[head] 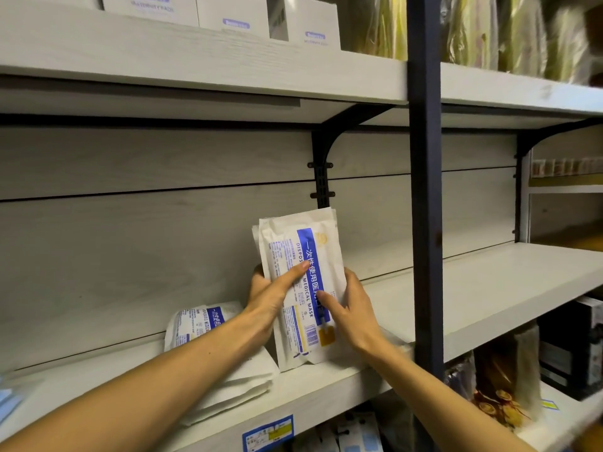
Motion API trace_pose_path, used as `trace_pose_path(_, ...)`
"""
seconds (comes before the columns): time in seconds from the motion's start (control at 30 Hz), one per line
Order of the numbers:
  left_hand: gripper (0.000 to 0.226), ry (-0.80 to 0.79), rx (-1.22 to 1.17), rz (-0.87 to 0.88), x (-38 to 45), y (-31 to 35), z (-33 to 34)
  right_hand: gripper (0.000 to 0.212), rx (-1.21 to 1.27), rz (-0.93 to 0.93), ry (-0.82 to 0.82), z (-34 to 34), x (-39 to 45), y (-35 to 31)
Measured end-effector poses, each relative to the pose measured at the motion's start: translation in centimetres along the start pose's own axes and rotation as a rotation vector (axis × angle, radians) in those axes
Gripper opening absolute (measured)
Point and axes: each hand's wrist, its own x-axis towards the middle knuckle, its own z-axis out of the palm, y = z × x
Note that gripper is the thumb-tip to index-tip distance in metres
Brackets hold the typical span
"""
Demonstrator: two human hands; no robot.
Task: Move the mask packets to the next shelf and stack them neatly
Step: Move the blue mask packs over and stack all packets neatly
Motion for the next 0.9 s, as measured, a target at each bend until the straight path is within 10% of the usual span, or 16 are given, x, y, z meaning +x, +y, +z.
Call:
trace_pose_path(0.37, 0.055, 0.173, -0.087, -0.111, -0.1, 1.3, -0.3, 0.074, 0.172, 0.140, -0.106, -1.0, -0.8, -3.0)
trace_pose_path(0.63, 0.068, 0.222, -0.387, -0.162, 1.0, 1.9, -0.5, 0.136, 0.323, 0.363, 0.030, -2.6, -1.9, -3.1)
trace_pose_path(0.77, 0.050, 0.080, -0.424, -0.186, 0.4, 1.3, 0.5, 0.059, 0.715, 0.425, -0.149, -1.5, -2.7, -4.4)
trace_pose_path(0.9, 0.043, -0.056, -0.369, -0.167, 0.3, 2.0, 0.5, 0.056, 0.782, 0.388, 0.074, -2.2, -2.5, -4.5)
